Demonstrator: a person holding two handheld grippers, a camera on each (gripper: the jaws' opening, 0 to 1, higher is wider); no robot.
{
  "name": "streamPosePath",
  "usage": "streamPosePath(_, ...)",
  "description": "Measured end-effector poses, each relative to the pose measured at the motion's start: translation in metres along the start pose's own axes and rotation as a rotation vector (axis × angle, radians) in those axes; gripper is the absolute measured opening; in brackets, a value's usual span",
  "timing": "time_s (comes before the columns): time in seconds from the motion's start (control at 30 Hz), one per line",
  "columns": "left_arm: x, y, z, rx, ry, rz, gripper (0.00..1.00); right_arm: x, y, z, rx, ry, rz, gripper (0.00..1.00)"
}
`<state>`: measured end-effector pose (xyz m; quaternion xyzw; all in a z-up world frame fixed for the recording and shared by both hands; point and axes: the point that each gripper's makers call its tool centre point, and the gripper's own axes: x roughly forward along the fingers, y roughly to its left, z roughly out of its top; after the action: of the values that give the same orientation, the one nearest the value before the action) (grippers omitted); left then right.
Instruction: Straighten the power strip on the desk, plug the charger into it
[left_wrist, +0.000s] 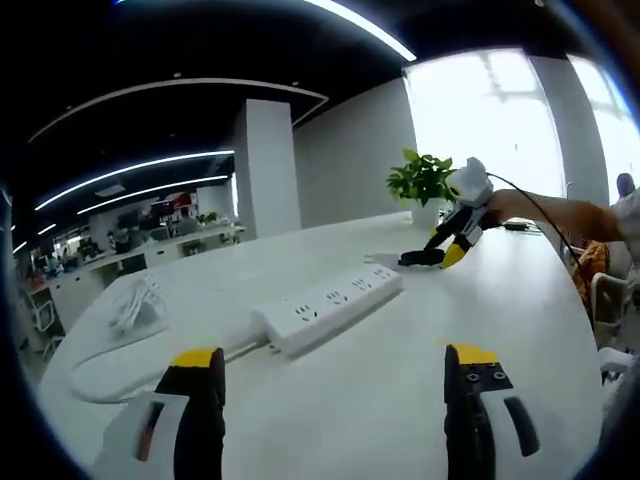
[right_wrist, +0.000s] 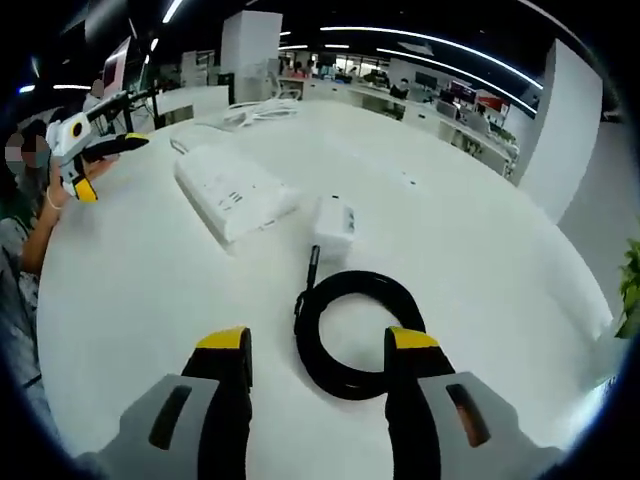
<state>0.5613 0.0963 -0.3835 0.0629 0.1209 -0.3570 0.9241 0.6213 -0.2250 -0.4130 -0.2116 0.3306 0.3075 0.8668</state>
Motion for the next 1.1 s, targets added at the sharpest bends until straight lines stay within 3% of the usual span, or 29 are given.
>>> streamPosePath(0.37, -0.0005, -0.0021, 0.0001, -0.002, -0.002, -0.007, 0.92, 0.0021, 0.0053, -0.003, -0.044, 0.098, 0.044, 0.39)
streamPosePath(0.93, -0.0012, -0.0019, 0.0046, -0.018, -0.016, -0.011, 0.92, 0.007, 0.0018, -0.0052, -0.046, 0.178, 0.096, 0.18)
streamPosePath(1.1, -0.0013, -0.0019, 0.0054, -0.018, -0.017, -0.012, 0.92, 0.008, 0.007, -0.0069, -0.071, 0.199, 0.108, 0.16)
